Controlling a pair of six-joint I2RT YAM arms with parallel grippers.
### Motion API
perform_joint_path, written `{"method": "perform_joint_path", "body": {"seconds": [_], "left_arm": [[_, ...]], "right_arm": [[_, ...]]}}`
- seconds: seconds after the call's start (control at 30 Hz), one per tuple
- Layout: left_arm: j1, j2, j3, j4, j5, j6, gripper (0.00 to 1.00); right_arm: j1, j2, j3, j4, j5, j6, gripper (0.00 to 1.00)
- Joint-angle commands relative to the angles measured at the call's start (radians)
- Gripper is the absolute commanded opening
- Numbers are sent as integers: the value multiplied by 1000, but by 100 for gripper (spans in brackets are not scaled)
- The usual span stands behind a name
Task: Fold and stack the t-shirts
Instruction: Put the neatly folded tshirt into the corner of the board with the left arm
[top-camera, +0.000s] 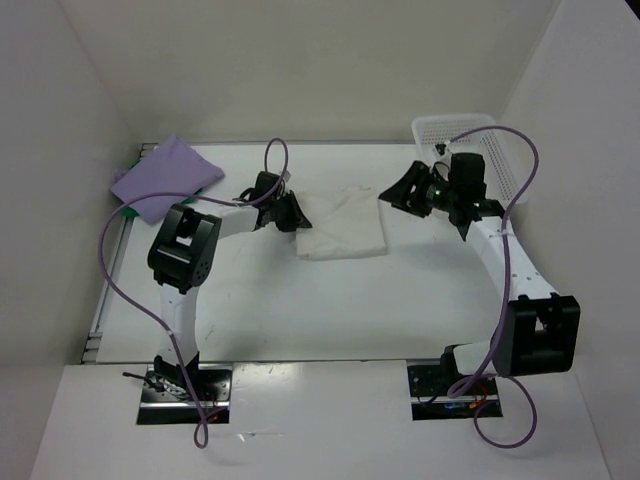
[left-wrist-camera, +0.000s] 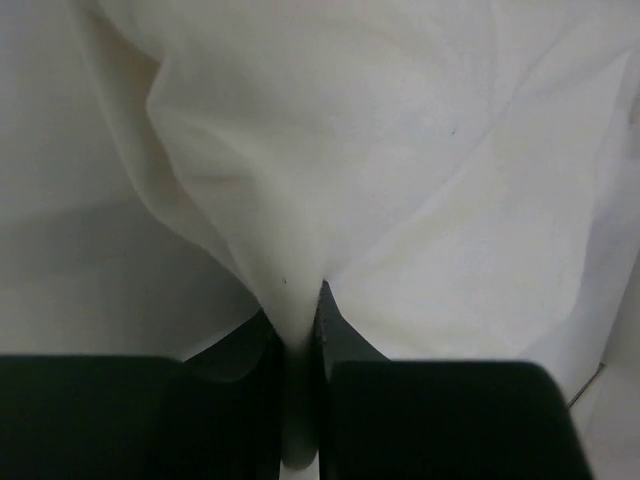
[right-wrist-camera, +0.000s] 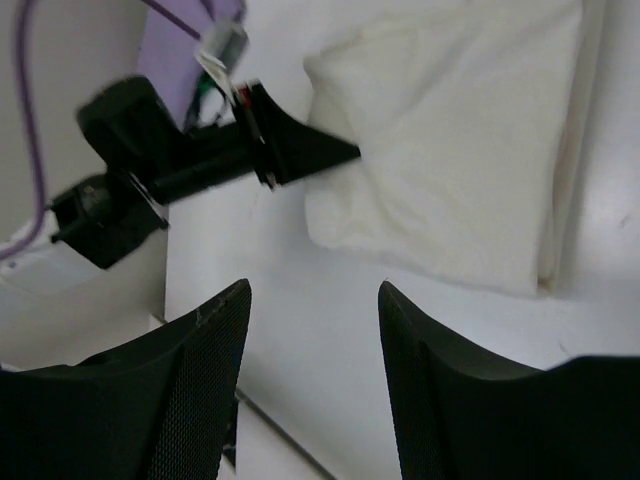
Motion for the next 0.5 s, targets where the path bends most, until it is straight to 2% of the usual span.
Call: {"method": "perform_joint_path", "body": {"seconds": [0.0, 0.07, 0.13, 0.23, 0.33, 0.47], "left_arm": [[2, 31, 138, -54, 21, -22, 14], [2, 31, 233, -88, 21, -22, 10], [2, 20, 396, -140, 21, -8, 9], [74, 20, 615, -210, 47, -8, 5], [196, 7, 749, -241, 86, -17, 5], [322, -56, 766, -251, 95, -17, 5]], "right_arm": [[-29, -68, -109, -24, -43, 1, 60], [-45, -108, -166, -33, -52, 1, 60], [-57, -129, -191, -45, -52, 1, 60], [-66, -149, -215, -68, -52, -8, 60], [-66, -149, -225, -77, -52, -19, 60], [-75, -139, -225, -77, -75, -28, 60]]}}
